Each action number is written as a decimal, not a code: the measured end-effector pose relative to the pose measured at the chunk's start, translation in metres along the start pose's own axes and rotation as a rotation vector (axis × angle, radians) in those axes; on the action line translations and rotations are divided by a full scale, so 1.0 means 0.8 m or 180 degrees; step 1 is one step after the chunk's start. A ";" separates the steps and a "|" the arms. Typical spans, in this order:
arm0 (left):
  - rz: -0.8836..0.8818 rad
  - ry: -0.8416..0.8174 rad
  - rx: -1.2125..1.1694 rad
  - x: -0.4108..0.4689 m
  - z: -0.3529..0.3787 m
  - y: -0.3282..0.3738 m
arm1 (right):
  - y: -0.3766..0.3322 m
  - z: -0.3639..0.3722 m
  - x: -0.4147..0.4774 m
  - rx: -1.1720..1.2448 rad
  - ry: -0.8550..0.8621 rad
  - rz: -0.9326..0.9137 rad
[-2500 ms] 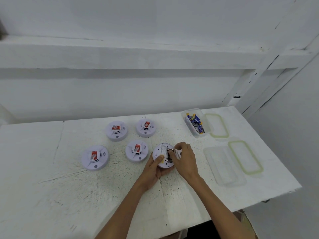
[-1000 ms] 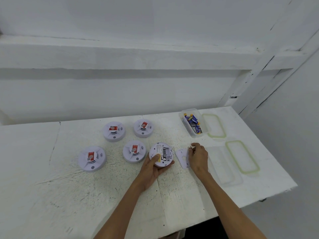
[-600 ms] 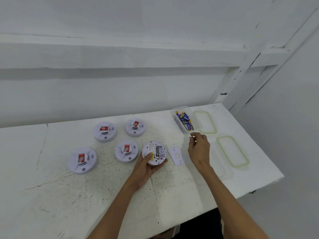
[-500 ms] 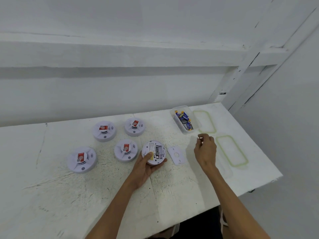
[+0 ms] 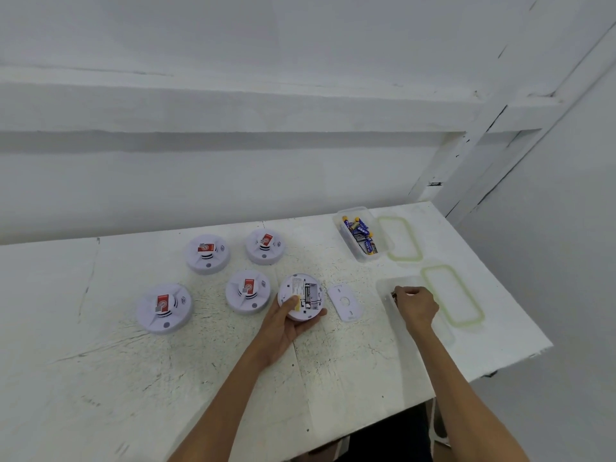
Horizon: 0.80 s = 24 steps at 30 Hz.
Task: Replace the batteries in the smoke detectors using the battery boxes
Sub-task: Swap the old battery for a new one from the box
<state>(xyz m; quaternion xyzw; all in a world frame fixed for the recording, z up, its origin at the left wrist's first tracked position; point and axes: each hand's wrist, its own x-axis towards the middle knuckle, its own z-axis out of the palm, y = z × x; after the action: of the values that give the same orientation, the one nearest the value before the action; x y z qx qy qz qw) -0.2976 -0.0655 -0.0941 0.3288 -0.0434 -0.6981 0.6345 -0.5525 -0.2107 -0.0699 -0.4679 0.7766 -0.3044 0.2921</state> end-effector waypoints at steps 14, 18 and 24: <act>-0.0020 -0.0040 -0.0010 0.002 -0.002 0.001 | -0.024 0.025 0.021 -0.0257 -0.0180 -0.0342; -0.0039 -0.0065 -0.0053 0.003 -0.003 0.001 | -0.028 0.024 0.023 -0.0554 -0.0164 -0.0431; -0.0044 -0.0093 -0.0117 0.004 -0.003 0.000 | -0.055 0.016 -0.015 -0.0603 0.0148 -0.1194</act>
<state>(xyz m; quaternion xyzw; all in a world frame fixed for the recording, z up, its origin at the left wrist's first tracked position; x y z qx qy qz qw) -0.2959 -0.0673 -0.0975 0.3072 -0.0376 -0.7079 0.6349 -0.5140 -0.2189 -0.0437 -0.6225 0.7075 -0.2899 0.1670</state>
